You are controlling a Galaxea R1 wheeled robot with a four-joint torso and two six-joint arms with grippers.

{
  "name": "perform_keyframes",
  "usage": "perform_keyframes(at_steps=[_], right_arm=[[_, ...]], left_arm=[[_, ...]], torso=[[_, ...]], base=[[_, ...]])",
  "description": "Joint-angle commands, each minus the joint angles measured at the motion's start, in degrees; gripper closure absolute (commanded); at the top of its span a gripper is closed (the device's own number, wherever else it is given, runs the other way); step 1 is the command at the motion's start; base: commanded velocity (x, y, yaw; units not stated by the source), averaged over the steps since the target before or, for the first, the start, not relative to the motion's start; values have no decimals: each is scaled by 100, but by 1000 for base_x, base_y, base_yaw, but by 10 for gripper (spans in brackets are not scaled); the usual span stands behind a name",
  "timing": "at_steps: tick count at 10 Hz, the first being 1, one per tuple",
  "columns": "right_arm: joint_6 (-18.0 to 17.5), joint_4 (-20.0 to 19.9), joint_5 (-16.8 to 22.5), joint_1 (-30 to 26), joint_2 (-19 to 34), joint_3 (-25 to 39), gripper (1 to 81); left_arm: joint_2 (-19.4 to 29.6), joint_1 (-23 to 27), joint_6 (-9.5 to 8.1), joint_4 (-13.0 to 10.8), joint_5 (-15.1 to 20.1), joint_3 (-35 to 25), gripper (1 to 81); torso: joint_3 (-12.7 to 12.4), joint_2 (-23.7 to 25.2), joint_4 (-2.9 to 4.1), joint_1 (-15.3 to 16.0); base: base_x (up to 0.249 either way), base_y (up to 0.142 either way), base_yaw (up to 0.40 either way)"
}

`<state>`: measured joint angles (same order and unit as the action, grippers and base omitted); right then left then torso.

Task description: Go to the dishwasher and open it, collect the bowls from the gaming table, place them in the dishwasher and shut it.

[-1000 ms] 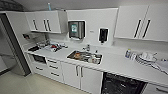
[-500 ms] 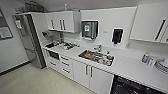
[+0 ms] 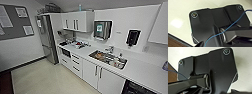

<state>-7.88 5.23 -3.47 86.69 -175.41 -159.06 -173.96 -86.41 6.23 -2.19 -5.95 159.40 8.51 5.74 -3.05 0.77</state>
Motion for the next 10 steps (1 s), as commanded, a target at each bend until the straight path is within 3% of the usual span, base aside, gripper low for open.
perform_keyframes(at_steps=[1,2,3,5,10], right_arm=[[32,48,277,-235,-23,26,10],[32,48,277,-235,-23,26,10],[23,48,277,-235,-23,17,10],[23,48,277,-226,-23,26,10],[23,48,277,-226,-32,8,10]], left_arm=[[10,225,45,-62,296,12,10],[10,225,45,-62,296,12,10],[10,225,45,-62,296,12,10],[10,225,45,-62,296,12,10],[-34,225,45,-62,296,12,10]], torso=[[-335,0,0,0],[-404,0,0,2],[-177,-2,0,2],[-297,0,0,-7],[-297,0,0,-7]], base=[[0,0,370],[0,0,370],[0,0,370],[0,0,370],[0,0,370]])
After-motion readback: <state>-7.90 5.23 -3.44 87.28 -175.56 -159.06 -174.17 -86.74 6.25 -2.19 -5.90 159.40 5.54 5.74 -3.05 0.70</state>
